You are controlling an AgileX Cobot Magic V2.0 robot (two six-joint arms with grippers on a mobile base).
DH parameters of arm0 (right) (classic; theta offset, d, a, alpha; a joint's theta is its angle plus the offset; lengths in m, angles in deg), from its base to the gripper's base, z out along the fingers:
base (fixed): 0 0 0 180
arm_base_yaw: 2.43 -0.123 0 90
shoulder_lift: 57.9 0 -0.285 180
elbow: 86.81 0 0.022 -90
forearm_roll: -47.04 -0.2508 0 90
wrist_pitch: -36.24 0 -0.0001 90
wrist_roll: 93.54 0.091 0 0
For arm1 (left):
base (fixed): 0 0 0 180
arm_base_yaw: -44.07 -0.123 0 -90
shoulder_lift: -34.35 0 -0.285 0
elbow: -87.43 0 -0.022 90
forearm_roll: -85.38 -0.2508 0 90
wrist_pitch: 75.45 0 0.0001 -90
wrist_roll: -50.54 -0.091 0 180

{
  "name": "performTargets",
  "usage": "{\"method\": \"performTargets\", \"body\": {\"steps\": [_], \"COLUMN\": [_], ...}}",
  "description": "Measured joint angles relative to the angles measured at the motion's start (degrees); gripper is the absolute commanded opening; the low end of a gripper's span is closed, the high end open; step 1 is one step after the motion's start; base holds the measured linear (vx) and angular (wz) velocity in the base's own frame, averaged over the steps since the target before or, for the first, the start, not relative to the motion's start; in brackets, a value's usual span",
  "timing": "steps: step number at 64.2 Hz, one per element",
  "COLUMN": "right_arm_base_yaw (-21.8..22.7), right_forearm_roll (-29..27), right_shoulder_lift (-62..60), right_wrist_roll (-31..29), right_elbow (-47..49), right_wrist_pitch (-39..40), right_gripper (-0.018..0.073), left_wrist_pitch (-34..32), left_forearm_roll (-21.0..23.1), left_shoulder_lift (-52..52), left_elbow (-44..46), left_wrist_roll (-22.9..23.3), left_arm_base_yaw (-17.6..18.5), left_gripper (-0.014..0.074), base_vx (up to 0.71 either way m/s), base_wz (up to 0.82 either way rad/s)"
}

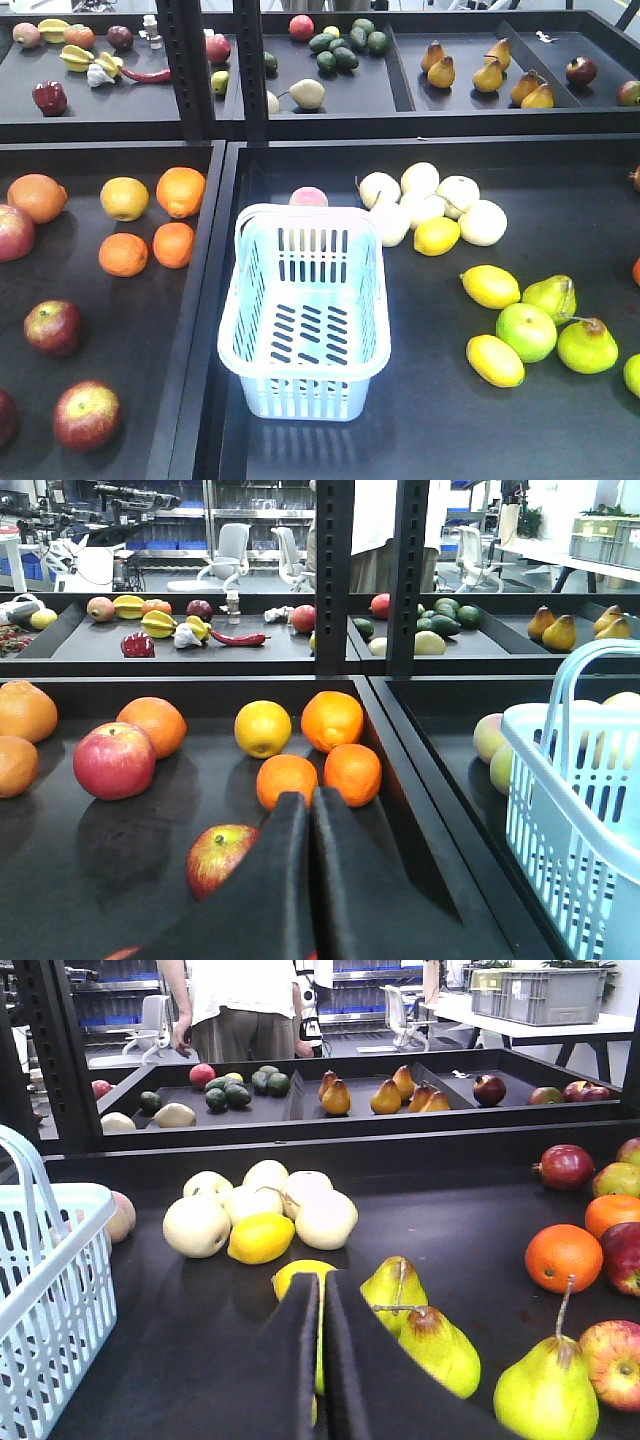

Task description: Pick three apples into basket with both arms

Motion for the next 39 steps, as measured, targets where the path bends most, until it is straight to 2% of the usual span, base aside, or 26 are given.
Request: {"method": "performTargets", "body": {"steps": [39], "right_arm_base_yaw": [0.00], "right_forearm_roll": [0.00], "right_shoulder_lift": [0.00], "right_wrist_roll": [0.00], "right_elbow": [0.00], "right_wrist_pitch": [0.00], "right_gripper": [-0.0005], "left_wrist_pitch": [0.00], "left_forearm_roll": [0.00], "left_shoulder_lift": [0.00], "left_elbow": [0.00], "left_wrist_roll": [0.00], "left_arm_base_yaw": [0.00], "left_gripper": [-0.0006], "base_vx": [0.04], "base_wz": [0.00]}}
